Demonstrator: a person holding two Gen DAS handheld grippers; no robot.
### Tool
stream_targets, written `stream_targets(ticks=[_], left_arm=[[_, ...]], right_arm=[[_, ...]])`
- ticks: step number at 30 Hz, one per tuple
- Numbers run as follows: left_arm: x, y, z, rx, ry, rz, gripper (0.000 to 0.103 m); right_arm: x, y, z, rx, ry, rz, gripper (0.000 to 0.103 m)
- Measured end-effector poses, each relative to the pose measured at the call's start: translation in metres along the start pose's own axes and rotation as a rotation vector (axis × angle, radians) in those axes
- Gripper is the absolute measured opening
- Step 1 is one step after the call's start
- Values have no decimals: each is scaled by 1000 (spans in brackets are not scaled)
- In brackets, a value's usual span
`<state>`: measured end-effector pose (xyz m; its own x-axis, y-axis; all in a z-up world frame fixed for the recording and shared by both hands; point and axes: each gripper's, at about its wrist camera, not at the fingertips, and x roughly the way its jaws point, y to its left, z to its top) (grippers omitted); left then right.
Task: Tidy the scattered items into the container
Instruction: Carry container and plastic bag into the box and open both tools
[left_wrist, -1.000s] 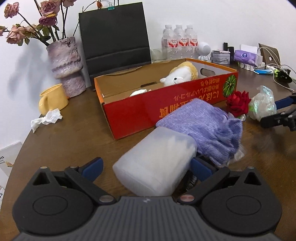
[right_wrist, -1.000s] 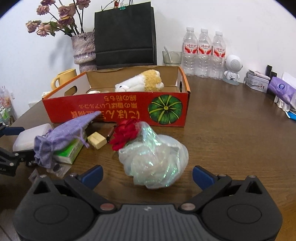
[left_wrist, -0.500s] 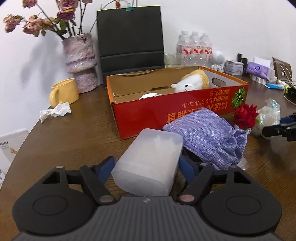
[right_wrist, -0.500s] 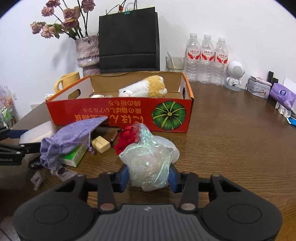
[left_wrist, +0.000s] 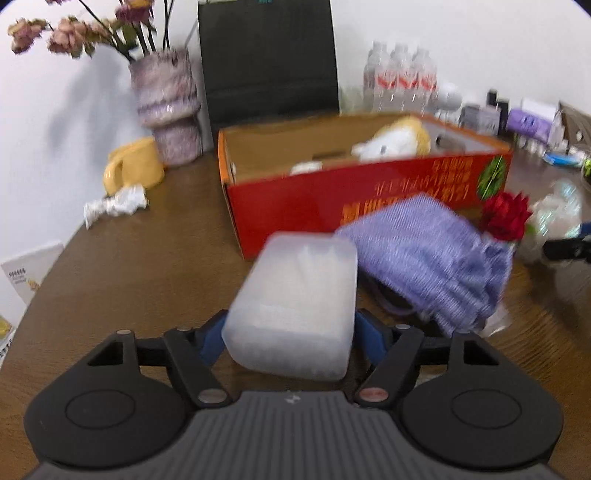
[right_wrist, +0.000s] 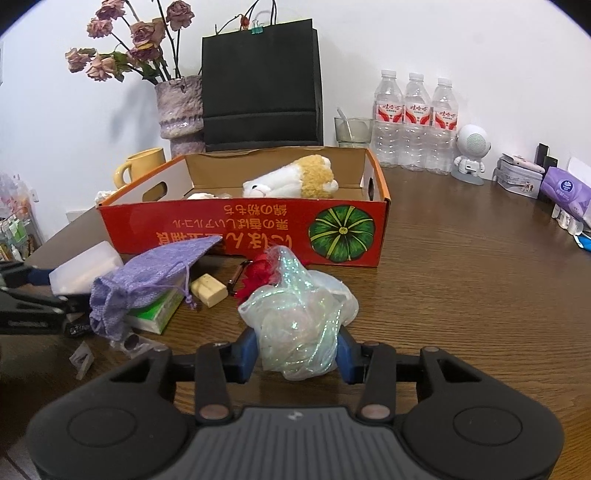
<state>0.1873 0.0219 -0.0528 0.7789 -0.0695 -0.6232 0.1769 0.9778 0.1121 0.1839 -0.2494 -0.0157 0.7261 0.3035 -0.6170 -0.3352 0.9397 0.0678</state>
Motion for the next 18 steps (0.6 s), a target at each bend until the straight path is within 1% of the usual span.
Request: stream_targets(ticks=[1, 4, 7, 10, 12, 14, 16, 18], left_arm=[[0, 0, 0, -1, -3, -3, 71], [-4, 1, 2, -21, -25, 26, 68], [-19, 5, 5, -51, -76, 49, 68], [-43, 10, 14, -77, -152, 71, 67], [-61, 14, 24, -84, -214, 77, 67], [-76, 15, 40, -80, -280, 80, 68], [-83, 16, 60, -67, -333, 76, 68], [-83, 14, 80, -61, -366, 71, 68]], right_arm=[[0, 0, 0, 1, -2, 1, 42], [-3, -1, 0, 3, -8, 0, 42], [-8, -4, 1, -1, -24, 1, 42], [-16, -7, 8, -4, -52, 7, 42], [-24, -9, 20, -14, -90, 10, 42], [-28, -11, 34, -28, -124, 12, 42], [-29, -13, 53, -32, -160, 22, 42], [-25, -13, 75, -45, -196, 26, 42]])
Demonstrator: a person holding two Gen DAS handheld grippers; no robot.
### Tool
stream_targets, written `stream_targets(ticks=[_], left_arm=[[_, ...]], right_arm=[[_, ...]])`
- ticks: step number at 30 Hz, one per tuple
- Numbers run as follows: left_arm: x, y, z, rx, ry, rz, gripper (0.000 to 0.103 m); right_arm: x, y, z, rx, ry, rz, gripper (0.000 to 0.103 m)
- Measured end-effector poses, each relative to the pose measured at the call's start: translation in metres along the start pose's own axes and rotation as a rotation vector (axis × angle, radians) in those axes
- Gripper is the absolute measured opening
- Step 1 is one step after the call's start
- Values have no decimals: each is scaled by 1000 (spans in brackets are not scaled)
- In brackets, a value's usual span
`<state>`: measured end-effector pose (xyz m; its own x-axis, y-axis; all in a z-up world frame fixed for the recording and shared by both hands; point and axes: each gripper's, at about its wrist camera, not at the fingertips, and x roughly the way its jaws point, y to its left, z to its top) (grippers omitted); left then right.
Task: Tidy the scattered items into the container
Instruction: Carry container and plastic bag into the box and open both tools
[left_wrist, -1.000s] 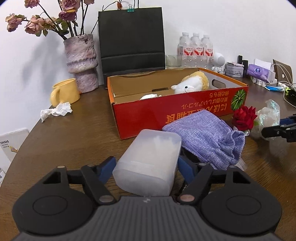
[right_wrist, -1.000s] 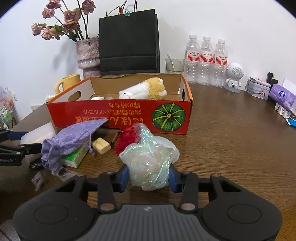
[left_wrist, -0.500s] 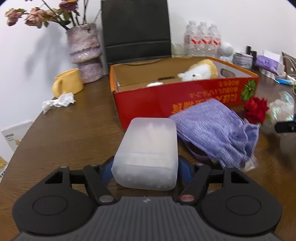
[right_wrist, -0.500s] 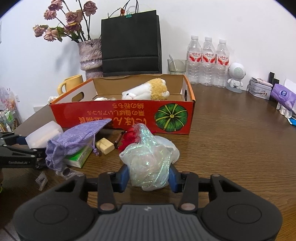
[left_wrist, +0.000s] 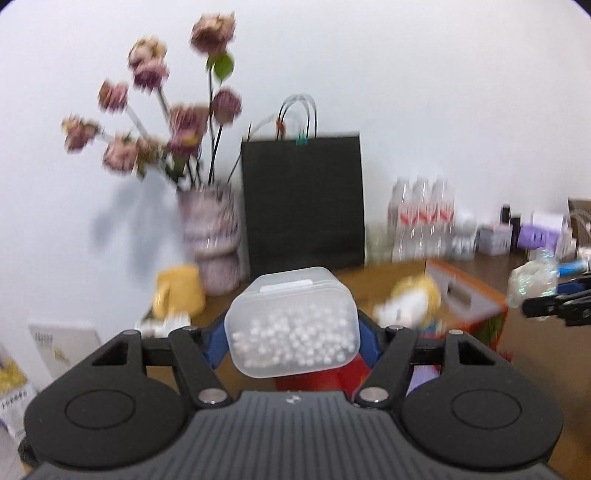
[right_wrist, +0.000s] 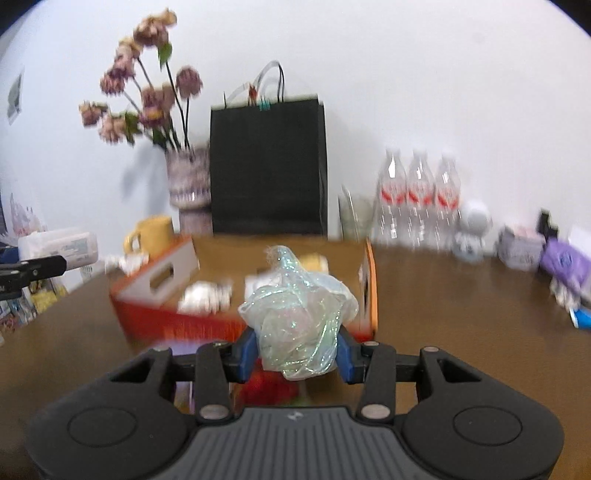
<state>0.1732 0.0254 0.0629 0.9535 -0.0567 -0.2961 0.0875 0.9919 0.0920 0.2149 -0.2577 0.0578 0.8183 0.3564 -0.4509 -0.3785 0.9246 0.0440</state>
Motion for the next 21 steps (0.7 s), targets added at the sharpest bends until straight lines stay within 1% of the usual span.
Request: stream_targets(ticks=[2, 4, 7, 10, 12, 14, 17, 19, 20, 21], left_arm=[[16, -4, 18, -7, -15, -10, 68], [38, -10, 31, -24, 3, -16, 68], [74, -17, 39, -35, 52, -7, 68], [113, -26, 36, -34, 135, 0, 68], [139, -30, 28, -40, 205, 9, 68], [161, -35, 20, -37, 262, 22, 68], [182, -37, 7, -26, 321, 39, 68], [191, -38, 1, -23, 350, 34, 68], [195, -40, -1, -21, 364, 31, 68], [197, -40, -2, -19, 372, 30, 69]], right_arm=[[15, -1, 20, -18, -19, -14, 42], [35, -2, 38, -22, -10, -20, 42], [78, -5, 55, -27, 61, -34, 42], [125, -13, 55, -38, 173, -64, 42], [150, -19, 49, -19, 252, -56, 42], [167, -22, 42, -12, 304, -45, 42], [182, -22, 37, -24, 333, -54, 42], [188, -23, 36, -13, 344, -48, 42], [190, -24, 36, -8, 351, -41, 44], [191, -24, 36, -13, 352, -38, 49]])
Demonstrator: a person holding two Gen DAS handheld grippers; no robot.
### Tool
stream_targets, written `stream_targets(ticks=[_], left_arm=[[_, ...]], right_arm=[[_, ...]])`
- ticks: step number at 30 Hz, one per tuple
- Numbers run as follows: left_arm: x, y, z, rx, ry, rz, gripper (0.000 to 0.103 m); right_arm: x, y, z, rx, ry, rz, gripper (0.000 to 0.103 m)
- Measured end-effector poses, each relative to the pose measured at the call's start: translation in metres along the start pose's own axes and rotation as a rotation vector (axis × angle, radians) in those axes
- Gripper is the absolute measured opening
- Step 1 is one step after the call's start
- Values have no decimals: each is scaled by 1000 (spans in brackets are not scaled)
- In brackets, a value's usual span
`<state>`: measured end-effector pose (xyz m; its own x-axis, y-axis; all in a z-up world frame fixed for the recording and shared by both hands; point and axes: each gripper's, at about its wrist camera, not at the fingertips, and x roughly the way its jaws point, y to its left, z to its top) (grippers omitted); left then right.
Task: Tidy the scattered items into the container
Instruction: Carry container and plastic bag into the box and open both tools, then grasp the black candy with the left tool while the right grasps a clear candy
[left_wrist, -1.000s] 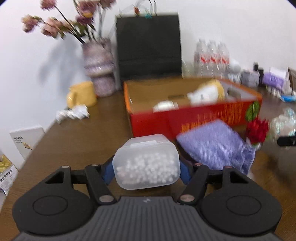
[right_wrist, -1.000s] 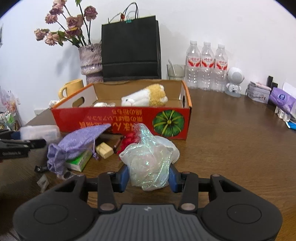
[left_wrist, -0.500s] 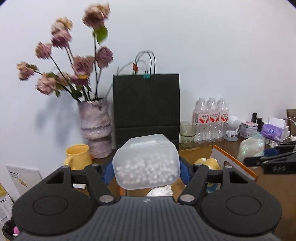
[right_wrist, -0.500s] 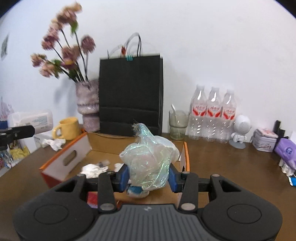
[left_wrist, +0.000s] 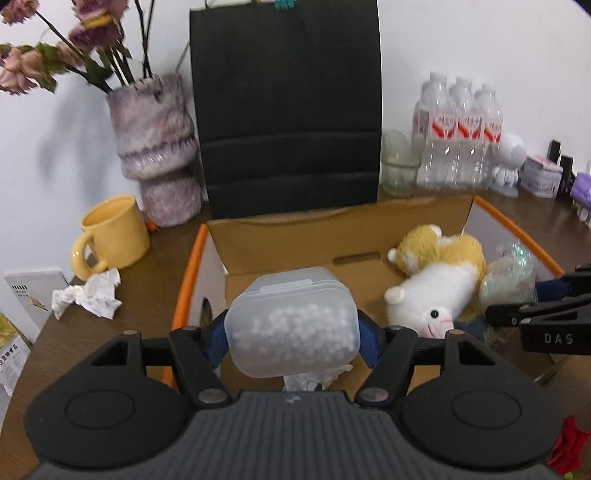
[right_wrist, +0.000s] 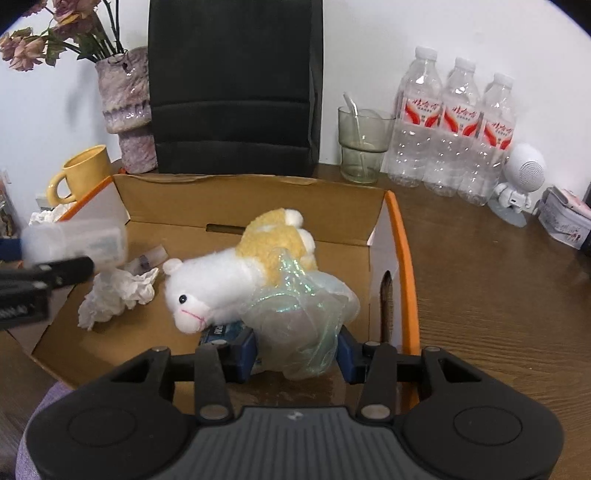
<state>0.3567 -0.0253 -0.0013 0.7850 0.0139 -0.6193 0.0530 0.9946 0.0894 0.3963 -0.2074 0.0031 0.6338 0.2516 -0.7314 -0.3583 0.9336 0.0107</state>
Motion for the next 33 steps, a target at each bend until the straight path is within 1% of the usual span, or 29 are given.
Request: stream_targets(ticks=[1, 3, 4, 5, 6, 7, 10, 11, 12, 16, 21, 24, 26, 29, 33], left_arm=[[1, 0, 0, 1, 4, 0, 69], [-1, 2, -1, -9, 3, -3, 71], [-3, 4, 0, -16, -5, -6, 73], [-7, 7, 1, -24, -21, -7, 80], [-11, 8, 3, -30, -35, -9, 87], [-18, 10, 3, -35, -54, -12, 90], [-38, 15, 5, -40, -105, -16, 101], [-46, 17, 6, -45, -125, -21, 103], [-54, 19, 4, -50, -142, -27, 103], [-89, 28, -8, -77, -199, -61, 103], [-128, 40, -44, -86, -229, -88, 103], [-146, 48, -70, -85, -220, -87, 103], [-152, 53, -88, -91, -197, -83, 103], [-159, 58, -111, -105, -166, -67, 103], [-164, 59, -135, -137, -128, -72, 103]], right_arm=[[1, 0, 1, -6, 3, -3, 52], [-1, 3, 1, -16, 1, 9, 70], [-6, 5, 1, -20, -11, 17, 75], [-11, 7, 1, -21, -26, 20, 84], [-17, 8, 0, -24, -48, 21, 87], [-23, 10, 0, -27, -67, 22, 87], [-44, 15, -1, -23, -112, 33, 95], [-52, 16, -3, -23, -128, 40, 100], [-61, 18, -5, -26, -147, 50, 103], [-98, 29, -23, -51, -210, 92, 103], [-135, 38, -59, -77, -253, 120, 103], [-149, 41, -86, -74, -249, 126, 103], [-155, 42, -103, -69, -239, 125, 103], [-163, 46, -127, -64, -226, 112, 103], [-167, 52, -153, -53, -217, 75, 103]])
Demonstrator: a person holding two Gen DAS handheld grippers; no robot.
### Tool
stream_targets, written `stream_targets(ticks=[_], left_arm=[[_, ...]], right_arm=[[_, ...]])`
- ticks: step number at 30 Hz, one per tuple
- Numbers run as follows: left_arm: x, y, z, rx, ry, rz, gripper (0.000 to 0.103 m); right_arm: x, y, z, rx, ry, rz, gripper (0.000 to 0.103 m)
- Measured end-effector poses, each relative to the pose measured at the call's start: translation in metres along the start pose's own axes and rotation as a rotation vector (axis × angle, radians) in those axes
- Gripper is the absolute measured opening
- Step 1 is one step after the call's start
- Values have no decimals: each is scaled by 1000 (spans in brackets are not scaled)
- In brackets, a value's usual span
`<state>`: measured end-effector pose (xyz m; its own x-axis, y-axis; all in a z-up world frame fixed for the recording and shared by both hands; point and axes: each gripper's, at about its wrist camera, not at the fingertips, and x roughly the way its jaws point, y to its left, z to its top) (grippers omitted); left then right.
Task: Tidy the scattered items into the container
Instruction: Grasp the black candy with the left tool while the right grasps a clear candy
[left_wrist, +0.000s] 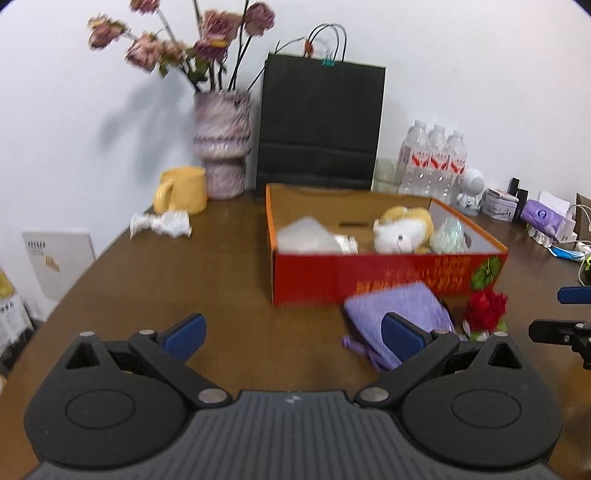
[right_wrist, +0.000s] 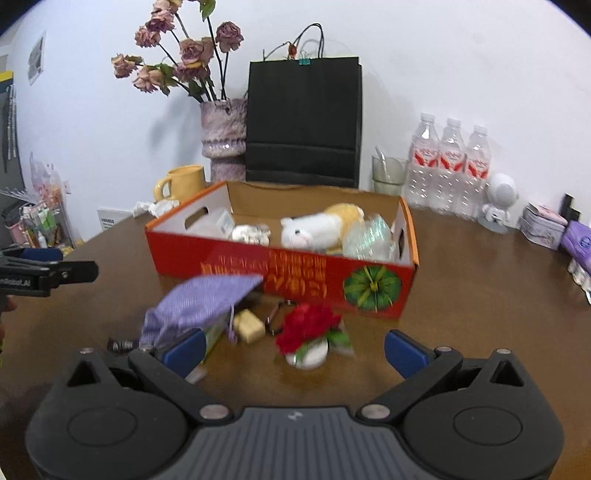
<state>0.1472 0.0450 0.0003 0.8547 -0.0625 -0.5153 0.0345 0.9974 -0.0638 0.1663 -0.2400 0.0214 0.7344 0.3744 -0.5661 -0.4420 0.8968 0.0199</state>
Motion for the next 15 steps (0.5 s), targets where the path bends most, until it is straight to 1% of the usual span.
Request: stream_targets(ticks=[7, 9, 11, 15], left_arm=[[-8, -5, -30, -25, 38, -12, 103], [-10, -7, -35, -16, 50, -22, 102], [-9, -10, -39, 8, 61, -17, 101], [-12, -11, -40, 19, 51, -14, 95]], right_arm=[[-8, 12, -30, 34, 22, -22, 103], [-7, 15, -36, 48, 35, -8, 103], [-6, 20, -40, 48, 52, 7, 103], [-4, 26, -42, 43, 59, 18, 103]])
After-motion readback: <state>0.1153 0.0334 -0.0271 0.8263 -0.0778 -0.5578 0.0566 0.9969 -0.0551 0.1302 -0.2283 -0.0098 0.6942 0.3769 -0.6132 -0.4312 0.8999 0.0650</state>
